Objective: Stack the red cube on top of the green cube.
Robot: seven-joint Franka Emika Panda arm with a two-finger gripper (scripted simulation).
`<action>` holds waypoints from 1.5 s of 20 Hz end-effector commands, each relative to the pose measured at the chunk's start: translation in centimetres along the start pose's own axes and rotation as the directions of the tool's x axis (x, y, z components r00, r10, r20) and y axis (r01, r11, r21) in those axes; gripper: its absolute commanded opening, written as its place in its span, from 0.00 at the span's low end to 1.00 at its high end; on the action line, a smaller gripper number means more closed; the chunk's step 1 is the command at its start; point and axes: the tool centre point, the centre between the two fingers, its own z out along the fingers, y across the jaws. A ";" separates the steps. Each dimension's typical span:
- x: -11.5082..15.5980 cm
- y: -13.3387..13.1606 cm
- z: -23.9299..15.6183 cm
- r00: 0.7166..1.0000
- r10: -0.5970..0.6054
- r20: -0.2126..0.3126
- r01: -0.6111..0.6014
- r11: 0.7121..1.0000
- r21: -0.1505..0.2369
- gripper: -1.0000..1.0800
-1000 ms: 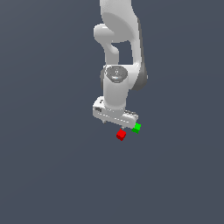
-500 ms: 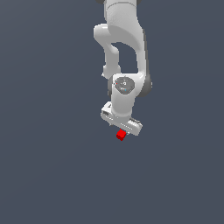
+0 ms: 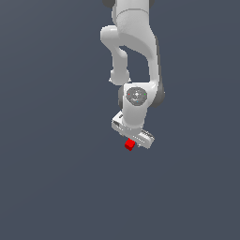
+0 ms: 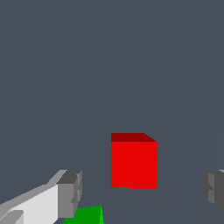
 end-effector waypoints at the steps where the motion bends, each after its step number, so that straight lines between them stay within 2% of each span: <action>1: 0.0 0.0 0.0 1.000 0.000 0.000 0.000 1.000 0.000 0.96; 19: 0.0 -0.1 5.0 1.000 0.004 0.000 -0.004 1.000 0.001 0.96; 20: 0.0 -0.1 5.0 1.000 0.004 0.000 -0.004 1.000 0.001 0.00; 30: 0.0 -0.1 5.0 1.000 0.004 0.000 -0.004 1.000 0.001 0.00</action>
